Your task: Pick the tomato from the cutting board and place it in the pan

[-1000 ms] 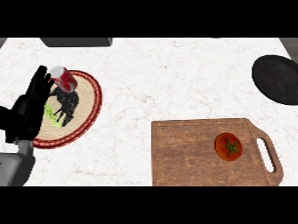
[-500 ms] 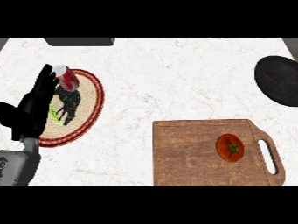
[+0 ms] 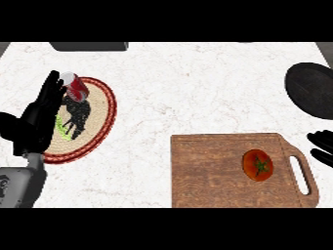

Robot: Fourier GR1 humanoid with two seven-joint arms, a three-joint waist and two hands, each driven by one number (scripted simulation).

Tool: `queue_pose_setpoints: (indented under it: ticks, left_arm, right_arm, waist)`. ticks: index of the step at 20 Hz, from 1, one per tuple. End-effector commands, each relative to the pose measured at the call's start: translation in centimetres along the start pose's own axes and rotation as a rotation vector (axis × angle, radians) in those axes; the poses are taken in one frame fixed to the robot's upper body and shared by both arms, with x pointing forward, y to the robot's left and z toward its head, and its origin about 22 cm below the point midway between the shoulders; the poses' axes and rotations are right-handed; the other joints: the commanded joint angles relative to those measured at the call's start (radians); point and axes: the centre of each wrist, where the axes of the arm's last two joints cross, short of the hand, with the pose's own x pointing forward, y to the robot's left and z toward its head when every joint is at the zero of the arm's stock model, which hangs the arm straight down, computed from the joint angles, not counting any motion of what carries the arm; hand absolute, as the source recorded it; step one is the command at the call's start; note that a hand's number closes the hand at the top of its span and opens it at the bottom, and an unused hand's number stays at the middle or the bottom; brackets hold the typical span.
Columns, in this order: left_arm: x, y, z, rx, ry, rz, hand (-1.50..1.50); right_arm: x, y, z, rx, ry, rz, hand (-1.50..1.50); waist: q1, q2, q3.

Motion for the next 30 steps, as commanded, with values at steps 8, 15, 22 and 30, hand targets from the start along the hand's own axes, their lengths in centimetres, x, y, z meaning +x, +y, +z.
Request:
queue_pose_setpoints:
  ticks: [8,15,22,30]
  left_arm:
    - [2.0,-1.3,-1.1,-0.003,-0.019,0.003,0.0]
    - [0.2,-0.9,-0.3,0.01,0.001,0.014,0.0]
    - [2.5,-0.8,-0.6,0.007,0.003,0.006,0.0]
    - [-1.5,-0.7,0.8,0.005,-0.002,-0.009,0.0]
  right_arm:
    - [-1.4,3.4,-0.8,0.029,0.162,0.043,-1.5]
    - [-3.1,5.4,-3.6,0.115,0.134,0.042,-1.5]
    - [-4.3,5.7,-4.4,0.166,0.148,0.093,-1.5]
    - [-2.6,8.5,-4.2,0.222,0.204,0.236,-1.5]
  waist:
    - [-0.002,0.0,0.001]
    - [0.002,0.001,0.001]
    - [0.002,0.0,0.001]
    - [-0.002,-0.001,0.001]
